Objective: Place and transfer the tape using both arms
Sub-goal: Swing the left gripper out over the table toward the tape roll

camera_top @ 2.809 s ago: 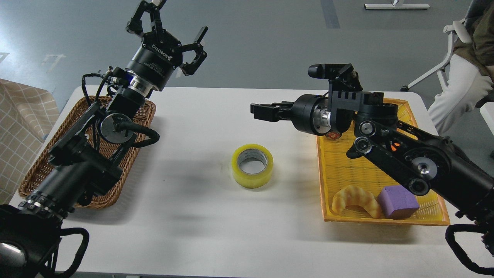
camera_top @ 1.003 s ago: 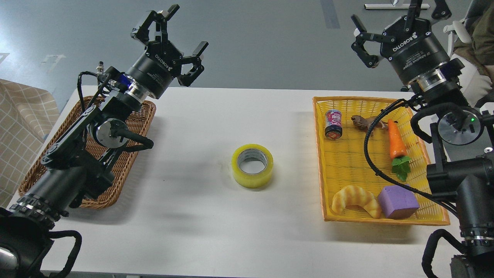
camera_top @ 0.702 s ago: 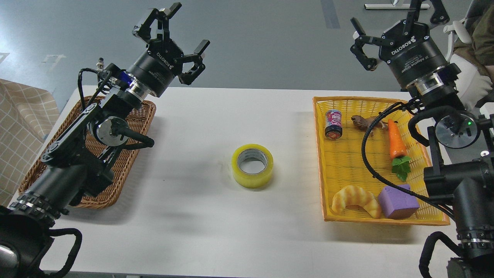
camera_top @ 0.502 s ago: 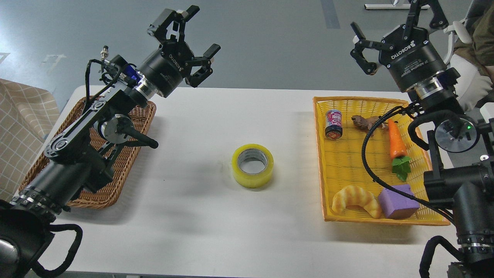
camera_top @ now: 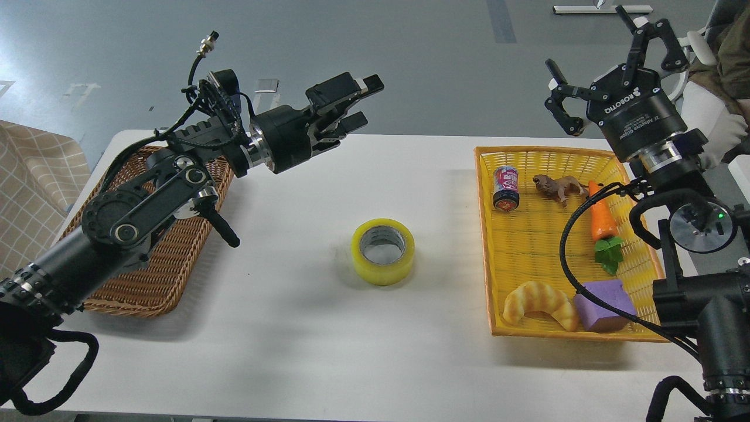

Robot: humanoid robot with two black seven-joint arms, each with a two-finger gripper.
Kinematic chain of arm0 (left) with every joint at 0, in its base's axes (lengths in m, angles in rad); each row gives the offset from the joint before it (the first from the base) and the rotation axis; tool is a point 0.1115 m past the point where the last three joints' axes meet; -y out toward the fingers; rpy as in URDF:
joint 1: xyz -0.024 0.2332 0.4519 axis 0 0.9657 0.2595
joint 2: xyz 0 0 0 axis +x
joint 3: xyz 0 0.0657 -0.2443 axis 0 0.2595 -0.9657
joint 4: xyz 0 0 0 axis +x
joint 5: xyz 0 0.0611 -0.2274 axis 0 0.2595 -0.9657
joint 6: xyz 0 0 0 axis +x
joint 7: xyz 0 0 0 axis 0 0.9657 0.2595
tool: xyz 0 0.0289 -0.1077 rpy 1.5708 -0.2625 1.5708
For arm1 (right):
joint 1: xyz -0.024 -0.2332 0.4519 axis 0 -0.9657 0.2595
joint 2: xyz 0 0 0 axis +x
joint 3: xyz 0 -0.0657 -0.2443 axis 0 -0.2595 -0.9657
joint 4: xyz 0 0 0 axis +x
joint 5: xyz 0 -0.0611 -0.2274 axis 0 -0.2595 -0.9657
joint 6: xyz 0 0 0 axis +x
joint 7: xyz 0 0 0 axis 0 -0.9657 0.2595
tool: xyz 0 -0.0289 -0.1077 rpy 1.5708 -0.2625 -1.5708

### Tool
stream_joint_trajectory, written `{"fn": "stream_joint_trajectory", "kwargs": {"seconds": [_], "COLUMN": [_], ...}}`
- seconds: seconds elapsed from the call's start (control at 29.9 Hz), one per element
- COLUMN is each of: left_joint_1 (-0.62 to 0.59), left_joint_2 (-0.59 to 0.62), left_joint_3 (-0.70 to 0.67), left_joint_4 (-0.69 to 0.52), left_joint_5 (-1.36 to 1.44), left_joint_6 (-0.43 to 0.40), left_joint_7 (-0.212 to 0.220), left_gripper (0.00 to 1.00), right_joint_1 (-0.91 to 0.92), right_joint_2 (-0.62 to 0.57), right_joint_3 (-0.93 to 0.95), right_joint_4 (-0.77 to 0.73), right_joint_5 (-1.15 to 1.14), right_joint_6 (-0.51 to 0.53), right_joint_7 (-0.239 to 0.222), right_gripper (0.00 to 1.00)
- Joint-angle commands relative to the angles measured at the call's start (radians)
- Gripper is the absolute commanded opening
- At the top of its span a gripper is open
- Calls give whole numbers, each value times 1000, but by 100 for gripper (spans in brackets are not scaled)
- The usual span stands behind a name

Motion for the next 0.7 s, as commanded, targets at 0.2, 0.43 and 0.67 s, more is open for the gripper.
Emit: {"fn": "stream_joint_trajectory", "kwargs": {"seconds": [0.2, 0.43, 0.67], "left_joint_1": [-34, -54, -127], "left_joint_2": [70, 72, 63], "left_joint_3": [134, 139, 257], "left_joint_4": [-35, -38, -38], "left_joint_5": [29, 41, 277], "left_joint_6": [-9, -9, -5], "left_joint_7": [-2, 2, 11], "left_gripper": [98, 98, 98], "right_joint_1": [-25, -53, -74], "right_joint_2": [-2, -2, -2], "right_joint_3": [2, 22, 43], "right_joint_4": [-8, -10, -13], "right_joint_5": [0, 1, 7], "right_joint_6": [0, 0, 0], "right_joint_7": [1, 2, 2], "right_gripper": [100, 100, 100]}}
